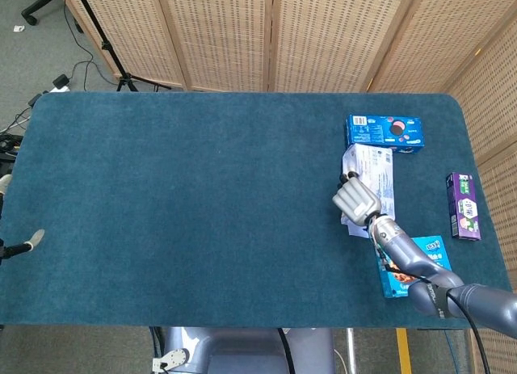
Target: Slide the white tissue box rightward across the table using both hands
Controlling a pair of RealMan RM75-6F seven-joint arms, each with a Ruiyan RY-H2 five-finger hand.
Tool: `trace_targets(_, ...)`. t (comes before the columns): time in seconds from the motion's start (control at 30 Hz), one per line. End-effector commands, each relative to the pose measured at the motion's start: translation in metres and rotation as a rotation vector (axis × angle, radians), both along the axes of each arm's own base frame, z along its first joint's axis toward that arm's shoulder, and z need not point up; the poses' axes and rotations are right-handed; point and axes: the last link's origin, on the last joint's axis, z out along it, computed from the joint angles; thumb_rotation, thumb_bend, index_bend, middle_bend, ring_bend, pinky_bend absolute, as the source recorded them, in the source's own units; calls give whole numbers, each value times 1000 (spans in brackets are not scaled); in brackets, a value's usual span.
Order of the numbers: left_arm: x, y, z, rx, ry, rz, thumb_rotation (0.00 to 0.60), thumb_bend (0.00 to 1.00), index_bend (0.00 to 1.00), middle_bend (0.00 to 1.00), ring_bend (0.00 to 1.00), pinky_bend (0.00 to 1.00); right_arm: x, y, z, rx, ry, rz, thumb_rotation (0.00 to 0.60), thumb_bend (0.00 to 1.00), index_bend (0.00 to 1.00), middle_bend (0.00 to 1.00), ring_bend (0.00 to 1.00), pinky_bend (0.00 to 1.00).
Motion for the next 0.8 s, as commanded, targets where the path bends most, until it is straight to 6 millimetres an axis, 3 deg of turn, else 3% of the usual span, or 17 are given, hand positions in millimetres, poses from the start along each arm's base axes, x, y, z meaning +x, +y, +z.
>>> trace_targets(0.03, 0, 0, -1, -1, 2, -2, 600, 217, 0, 0, 0, 0, -11, -3, 8, -20, 27, -22, 600, 1000, 531, 381, 219, 285)
trace_targets(0.8, 5, -2, -4, -10, 8, -14, 600, 217, 0, 0, 0, 0, -58, 3, 39, -67, 98, -137, 600, 1000, 531, 367, 219, 285)
